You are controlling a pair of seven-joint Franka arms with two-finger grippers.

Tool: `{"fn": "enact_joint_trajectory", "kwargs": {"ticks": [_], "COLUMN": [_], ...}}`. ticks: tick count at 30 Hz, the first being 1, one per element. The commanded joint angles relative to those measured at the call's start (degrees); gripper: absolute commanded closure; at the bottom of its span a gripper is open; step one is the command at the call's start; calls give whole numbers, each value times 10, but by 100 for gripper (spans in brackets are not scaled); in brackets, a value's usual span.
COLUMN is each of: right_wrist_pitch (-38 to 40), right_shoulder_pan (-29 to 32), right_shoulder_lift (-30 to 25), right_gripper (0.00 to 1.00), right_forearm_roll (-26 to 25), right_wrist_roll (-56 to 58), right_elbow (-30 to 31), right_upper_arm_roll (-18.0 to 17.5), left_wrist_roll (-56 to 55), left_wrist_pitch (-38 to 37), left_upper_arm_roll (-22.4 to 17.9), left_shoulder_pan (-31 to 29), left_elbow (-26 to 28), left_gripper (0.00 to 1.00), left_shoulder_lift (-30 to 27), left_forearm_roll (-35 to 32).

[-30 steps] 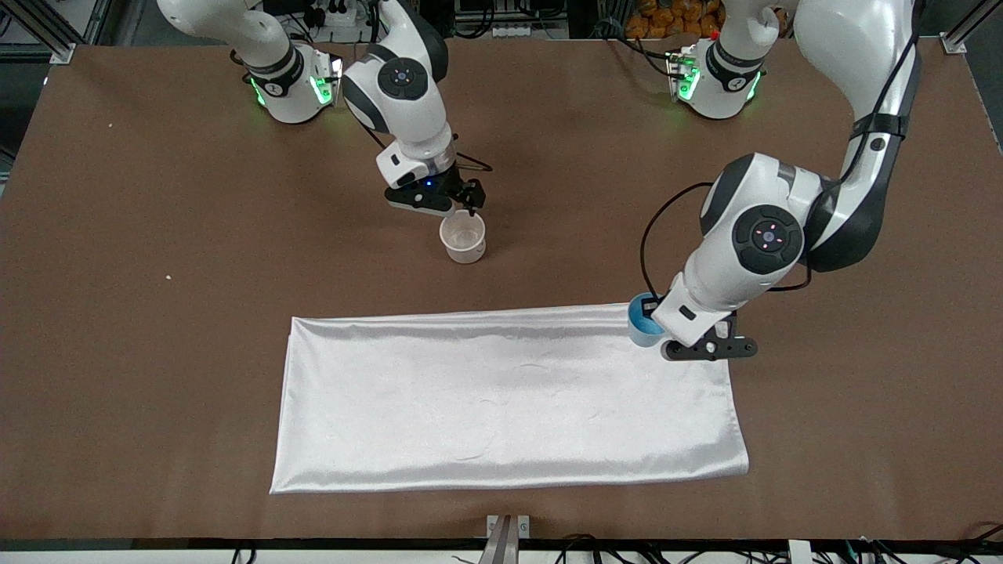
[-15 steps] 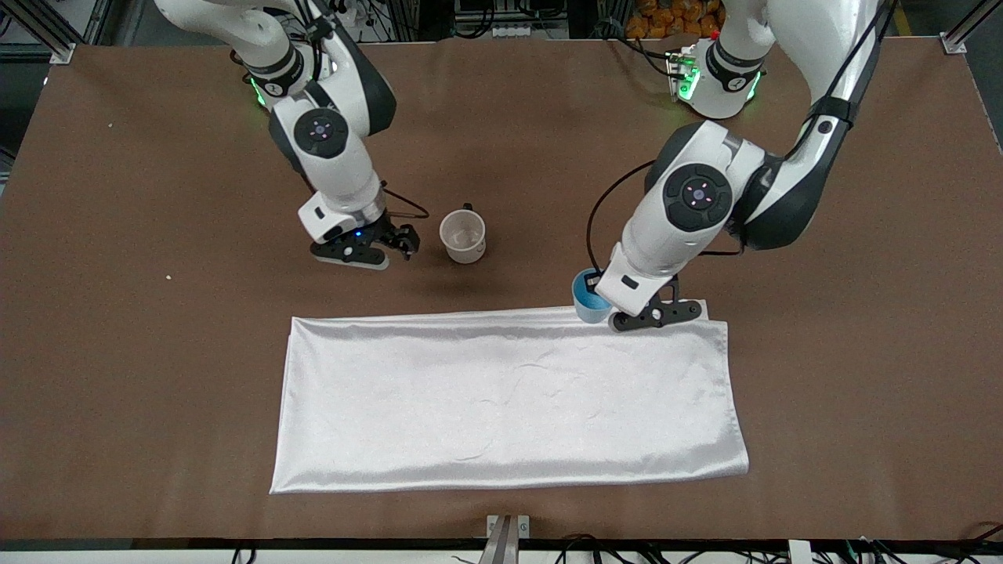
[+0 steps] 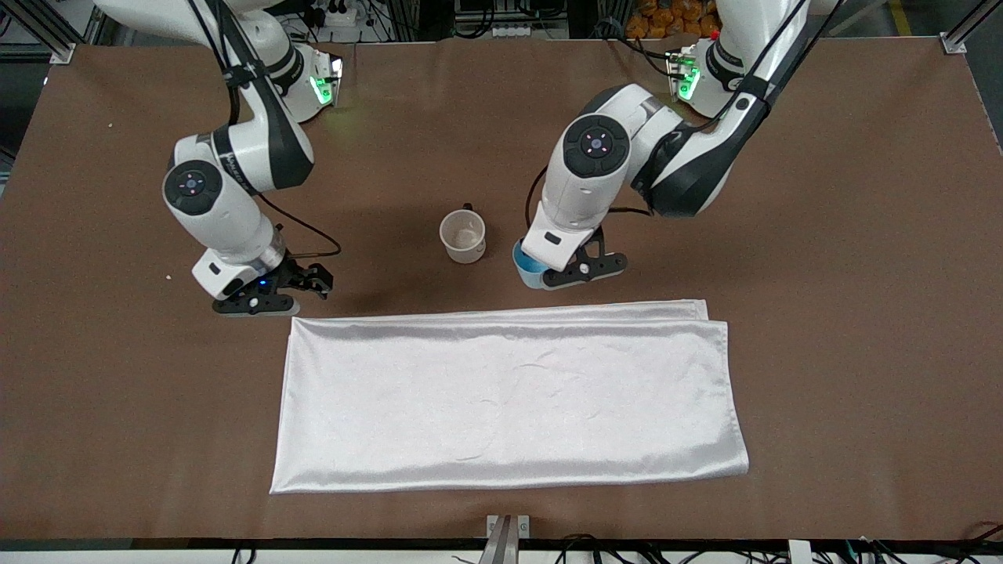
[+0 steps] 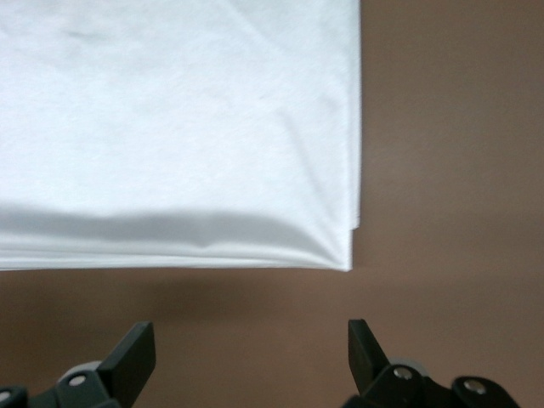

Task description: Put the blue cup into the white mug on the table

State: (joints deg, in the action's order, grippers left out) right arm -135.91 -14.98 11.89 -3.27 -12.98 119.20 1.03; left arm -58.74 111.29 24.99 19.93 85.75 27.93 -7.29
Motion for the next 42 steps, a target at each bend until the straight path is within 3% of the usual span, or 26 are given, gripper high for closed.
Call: {"fn": "enact_joint_trajectory", "kwargs": {"ticks": [1, 6, 10, 15, 21, 27, 37, 42], "right_wrist_pitch": [2, -9, 3, 85, 174, 163, 137, 85], "right_shoulder_pan": [49, 99, 115, 107, 87, 74, 85, 113], "right_shoulder_lift": [11, 15, 14, 13, 5, -16, -69, -100], "right_gripper": [0, 0, 0, 0, 0, 0, 0, 0], "right_forearm_roll": [-2, -2, -1, 4, 25, 31, 28, 22], "right_wrist_roll": [94, 233, 271, 230, 85, 81, 179, 229], "right_elbow": [-18, -31, -48, -83, -111, -86, -28, 35], "right_upper_arm_roll": [-9, -9, -9, -10, -15, -14, -10, -10], "left_wrist_roll": [-34, -52, -75, -112, -146, -157, -209, -212], "left_wrist_pitch": [16, 35, 56, 84, 113, 115, 111, 110], "left_upper_arm_roll": [-3, -3, -4, -6, -7, -7, -7, -7], "left_shoulder_pan": [20, 37, 63, 88, 112, 122, 142, 144], "left_elbow": [-3, -3, -3, -3, -2, -1, 7, 16], "left_gripper": [100, 100, 100, 100, 100, 100, 100, 100], "left_shoulder_lift": [5, 12, 24, 43, 62, 75, 78, 78], "left_forearm_roll": [3, 4, 3, 3, 2, 2, 3, 3]}}
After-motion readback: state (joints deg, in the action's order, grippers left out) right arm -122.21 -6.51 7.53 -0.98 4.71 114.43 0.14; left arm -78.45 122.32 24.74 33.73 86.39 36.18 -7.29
